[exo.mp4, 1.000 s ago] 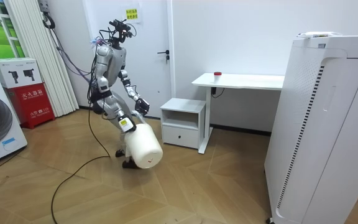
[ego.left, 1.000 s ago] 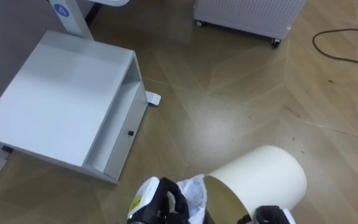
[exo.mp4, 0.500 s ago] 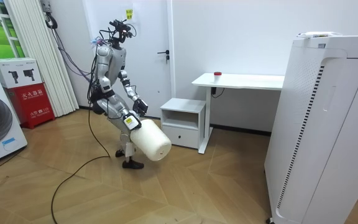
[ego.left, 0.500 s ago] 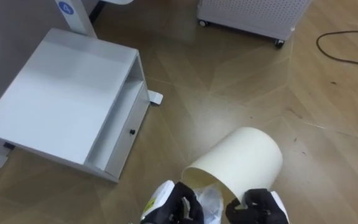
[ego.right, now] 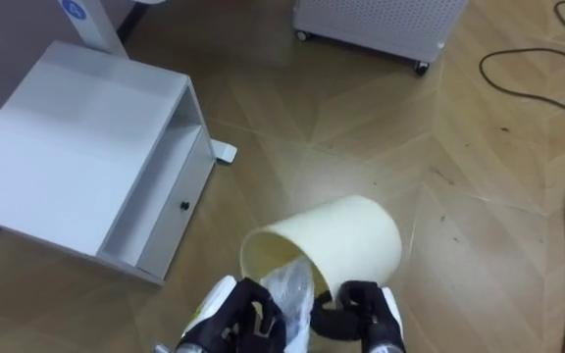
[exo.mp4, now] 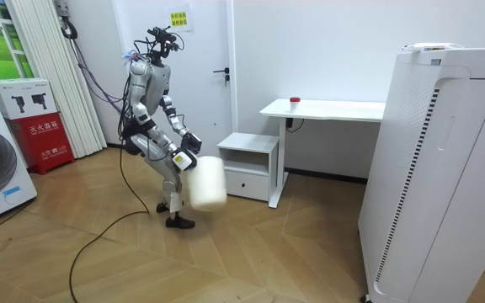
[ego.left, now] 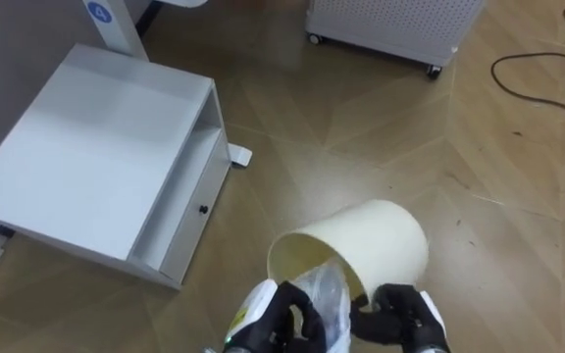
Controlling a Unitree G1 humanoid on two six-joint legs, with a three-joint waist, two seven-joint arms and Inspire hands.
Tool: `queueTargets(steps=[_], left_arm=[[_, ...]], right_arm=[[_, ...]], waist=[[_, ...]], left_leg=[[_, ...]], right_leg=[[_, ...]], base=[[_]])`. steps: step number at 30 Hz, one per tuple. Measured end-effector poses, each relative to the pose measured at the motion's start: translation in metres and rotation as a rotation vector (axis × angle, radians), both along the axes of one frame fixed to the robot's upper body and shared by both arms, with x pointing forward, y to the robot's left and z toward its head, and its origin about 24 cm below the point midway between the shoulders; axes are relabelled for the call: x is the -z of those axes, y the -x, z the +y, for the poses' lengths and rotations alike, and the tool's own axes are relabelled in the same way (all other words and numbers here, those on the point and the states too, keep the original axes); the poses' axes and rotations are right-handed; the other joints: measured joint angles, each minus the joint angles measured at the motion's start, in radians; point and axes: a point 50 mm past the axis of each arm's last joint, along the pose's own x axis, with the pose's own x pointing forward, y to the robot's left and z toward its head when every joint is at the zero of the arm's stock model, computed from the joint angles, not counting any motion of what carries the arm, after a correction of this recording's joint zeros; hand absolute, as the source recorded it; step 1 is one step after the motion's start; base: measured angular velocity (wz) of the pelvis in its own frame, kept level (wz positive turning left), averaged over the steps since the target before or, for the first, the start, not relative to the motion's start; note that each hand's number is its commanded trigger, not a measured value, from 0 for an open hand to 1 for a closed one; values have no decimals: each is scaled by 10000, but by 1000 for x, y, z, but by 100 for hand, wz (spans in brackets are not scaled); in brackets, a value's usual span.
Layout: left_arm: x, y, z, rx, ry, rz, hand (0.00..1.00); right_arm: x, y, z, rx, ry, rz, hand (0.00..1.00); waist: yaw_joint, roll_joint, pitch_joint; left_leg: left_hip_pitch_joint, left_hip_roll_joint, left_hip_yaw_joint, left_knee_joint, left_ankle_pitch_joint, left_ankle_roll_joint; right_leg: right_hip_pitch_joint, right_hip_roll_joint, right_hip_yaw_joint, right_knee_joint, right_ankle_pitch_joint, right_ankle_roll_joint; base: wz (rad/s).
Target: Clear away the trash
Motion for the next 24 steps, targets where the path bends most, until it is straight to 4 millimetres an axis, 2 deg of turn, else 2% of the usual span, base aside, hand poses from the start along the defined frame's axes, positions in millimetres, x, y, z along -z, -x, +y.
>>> queueTargets(steps=[11,21,22,23,24], left_arm=[[-1,0,3,-435,-160,-453,100],[-4,-4,16,-1050,-669,-1095,100],[-4,-5,18,-1192,-686,-1201,36],[-5,-5,19,-1261,-696,-1254,0],[-5,-6,20,-1386,-717,-1345,0]], right_arm=[[3,4,7,-390,-354,125,100],[6,10,11,-1137,-722,315,100],[8,12,12,-1230,-772,377,100],[9,13,13,-1258,-811,407,100],[10,16,14,-1339,-879,445,100]], waist=[[-5,1,-1],[46,3,-2],[43,3,-1],[41,3,-1],[40,4,0]], left_leg=[[-178,-33,-5,107,-9,33],[-270,53,-100,349,-48,29],[-258,70,-94,383,-60,37],[-249,82,-86,391,-64,38],[-231,110,-72,406,-69,35]], right_leg=[[-209,-93,2,215,-58,-24],[-200,-71,-92,281,-23,-61],[-193,-62,-89,298,-22,-63],[-187,-52,-93,297,-20,-65],[-169,-21,-93,279,-6,-69]], base=[[1],[1],[0],[-5],[-6]])
